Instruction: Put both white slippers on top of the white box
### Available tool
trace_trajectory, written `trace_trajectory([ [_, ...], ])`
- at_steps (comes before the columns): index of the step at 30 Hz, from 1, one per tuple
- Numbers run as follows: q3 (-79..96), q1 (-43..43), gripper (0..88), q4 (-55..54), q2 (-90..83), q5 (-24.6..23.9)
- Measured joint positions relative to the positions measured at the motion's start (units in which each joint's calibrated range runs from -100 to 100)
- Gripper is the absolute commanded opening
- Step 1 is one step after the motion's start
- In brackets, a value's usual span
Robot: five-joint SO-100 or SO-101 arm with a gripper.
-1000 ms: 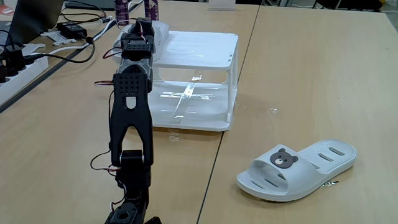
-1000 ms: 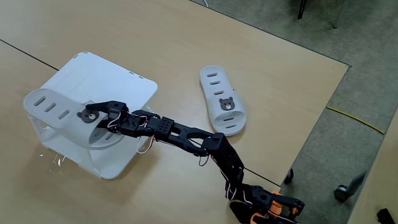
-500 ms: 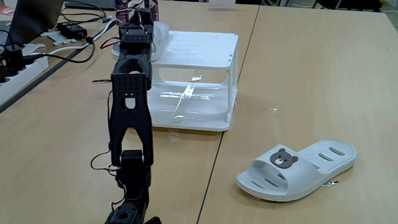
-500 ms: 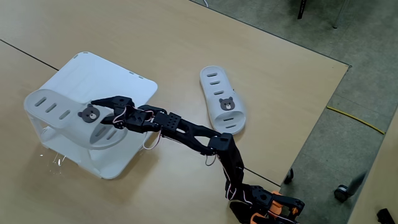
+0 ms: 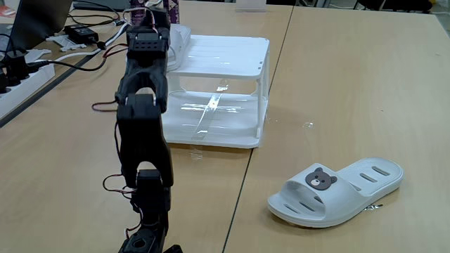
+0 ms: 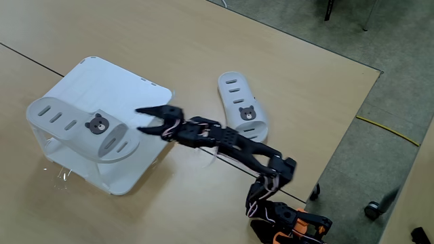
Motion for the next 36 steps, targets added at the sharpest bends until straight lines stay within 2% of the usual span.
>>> trace_trajectory([
  [1,0.4,0.0,0.1,0.0,-4.0,0.0],
  [2,0.5,0.0,2.1,0.0,-6.6,0.0],
  [6,0.5,0.3,0.7,-0.1,-12.5,0.0],
  [8,1.7,2.4,0.7,-3.4,-14.9,0.0],
  [12,14.7,8.8,0.7,-11.1,-25.9,0.0],
  [15,28.7,14.0,0.7,-12.0,-37.3,0.0],
  [18,43.5,23.4,0.7,-12.1,-43.9,0.0],
  [21,57.4,30.4,0.7,-12.1,-44.6,0.0],
  [25,71.7,32.6,0.7,-12.1,-42.2,0.0],
  [32,73.7,33.1,0.7,-13.0,-27.0,0.0],
  [36,75.7,36.6,0.7,-22.4,-18.7,0.0],
])
